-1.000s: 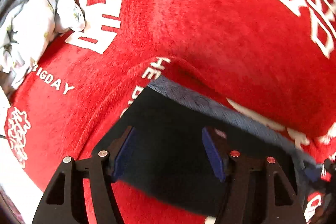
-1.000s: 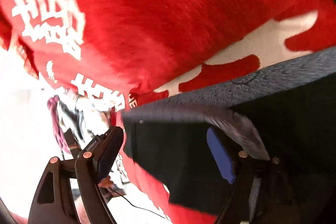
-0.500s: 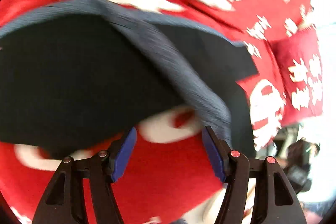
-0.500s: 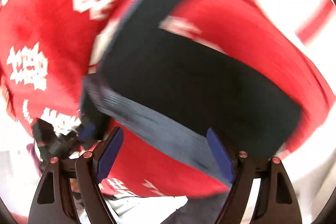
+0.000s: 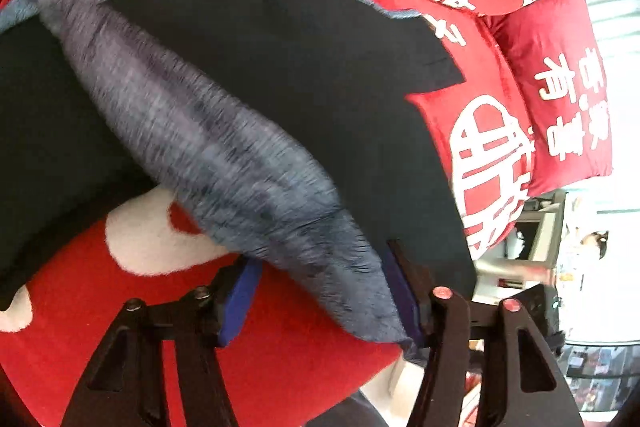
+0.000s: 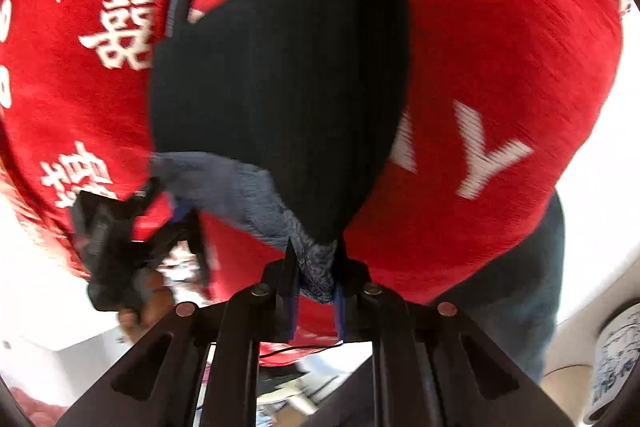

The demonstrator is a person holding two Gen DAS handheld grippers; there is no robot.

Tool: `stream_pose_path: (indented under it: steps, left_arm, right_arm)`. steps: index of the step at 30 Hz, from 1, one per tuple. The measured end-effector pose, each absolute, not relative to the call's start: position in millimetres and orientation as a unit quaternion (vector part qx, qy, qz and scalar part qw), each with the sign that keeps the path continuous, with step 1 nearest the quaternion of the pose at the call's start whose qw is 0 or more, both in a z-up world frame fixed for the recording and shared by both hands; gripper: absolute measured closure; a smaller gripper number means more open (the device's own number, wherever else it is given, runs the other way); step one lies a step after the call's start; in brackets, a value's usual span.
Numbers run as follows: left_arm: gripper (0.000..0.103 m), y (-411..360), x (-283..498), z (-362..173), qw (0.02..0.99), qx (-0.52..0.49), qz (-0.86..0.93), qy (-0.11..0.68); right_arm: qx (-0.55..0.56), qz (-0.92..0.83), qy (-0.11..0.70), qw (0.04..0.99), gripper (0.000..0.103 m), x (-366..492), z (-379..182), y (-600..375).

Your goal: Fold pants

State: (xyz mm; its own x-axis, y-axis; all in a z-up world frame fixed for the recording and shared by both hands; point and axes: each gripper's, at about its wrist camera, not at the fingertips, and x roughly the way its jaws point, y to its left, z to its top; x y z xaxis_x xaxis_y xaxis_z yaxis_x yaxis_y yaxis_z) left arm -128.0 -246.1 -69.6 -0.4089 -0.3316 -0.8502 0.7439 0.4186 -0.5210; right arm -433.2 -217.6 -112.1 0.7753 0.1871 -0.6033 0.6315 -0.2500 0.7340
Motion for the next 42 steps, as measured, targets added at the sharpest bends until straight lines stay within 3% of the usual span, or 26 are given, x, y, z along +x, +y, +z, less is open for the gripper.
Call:
stream_pose_path:
  steps: [7, 13, 16, 17, 18, 19, 20, 21, 26, 28, 30, 31, 32, 33, 38, 40, 41, 42]
  left_arm:
    - [0.042, -310, -101, -19, 0.571, 0.113, -0.517, 0.628]
    - [0.042, -387, -61, -9, 0.636, 0.110, -0.485, 0.590]
    - [0.042, -401, -46, 6, 0.673, 0.117, -0.469, 0.560]
    - [0.042, -402, -43, 12, 0.684, 0.117, -0.464, 0.550]
    - [0.042, -398, -39, 16, 0.690, 0.117, -0.460, 0.546]
    - [0.039, -394, -36, 18, 0.696, 0.120, -0.454, 0.543]
    - [0.030, -390, -33, 17, 0.701, 0.128, -0.444, 0.544]
    - [0.027, -384, -32, 12, 0.705, 0.139, -0.431, 0.546]
    - [0.027, -347, -36, -41, 0.695, 0.194, -0.356, 0.594]
    - [0.027, -331, -40, -58, 0.693, 0.203, -0.333, 0.607]
    - [0.027, -322, -41, -72, 0.691, 0.202, -0.314, 0.619]
    - [0.027, -320, -41, -75, 0.690, 0.203, -0.309, 0.622]
    - [0.027, -320, -43, -78, 0.689, 0.208, -0.305, 0.624]
    - [0.027, -319, -44, -79, 0.689, 0.212, -0.305, 0.622]
    - [0.027, -319, -60, -90, 0.687, 0.243, -0.314, 0.608]
    - [0.027, -317, -63, -91, 0.687, 0.248, -0.313, 0.607]
    - [0.027, -316, -61, -91, 0.687, 0.244, -0.312, 0.609]
    - [0.027, -319, -61, -92, 0.687, 0.239, -0.311, 0.612]
  right_arm:
    - [0.725, -0.148, 0.222, 0.635, 0.088, -413, -20, -342]
    - [0.677, -0.147, 0.234, 0.682, 0.088, -369, 1, -483]
    - [0.653, -0.176, 0.284, 0.680, 0.082, -334, -3, -537]
    - [0.633, -0.190, 0.309, 0.684, 0.075, -323, -1, -549]
    - [0.606, -0.202, 0.335, 0.693, 0.057, -311, 3, -558]
    - [0.580, -0.205, 0.347, 0.707, 0.046, -302, 10, -562]
    - [0.563, -0.206, 0.349, 0.720, 0.030, -299, 16, -564]
    - [0.547, -0.210, 0.345, 0.733, 0.025, -299, 24, -562]
    - [0.563, -0.252, 0.338, 0.711, 0.025, -333, 13, -541]
    - [0.599, -0.264, 0.348, 0.671, 0.035, -353, -19, -533]
    - [0.637, -0.264, 0.343, 0.638, 0.055, -365, -50, -533]
    - [0.648, -0.265, 0.335, 0.631, 0.059, -364, -63, -536]
    - [0.653, -0.263, 0.330, 0.629, 0.082, -361, -73, -539]
    - [0.657, -0.261, 0.332, 0.625, 0.095, -358, -79, -541]
    - [0.622, -0.259, 0.362, 0.644, 0.096, -360, -71, -531]
    - [0.628, -0.254, 0.386, 0.627, 0.090, -367, -83, -524]
    - [0.633, -0.255, 0.387, 0.621, 0.079, -370, -86, -521]
    - [0.640, -0.253, 0.376, 0.621, 0.054, -375, -85, -520]
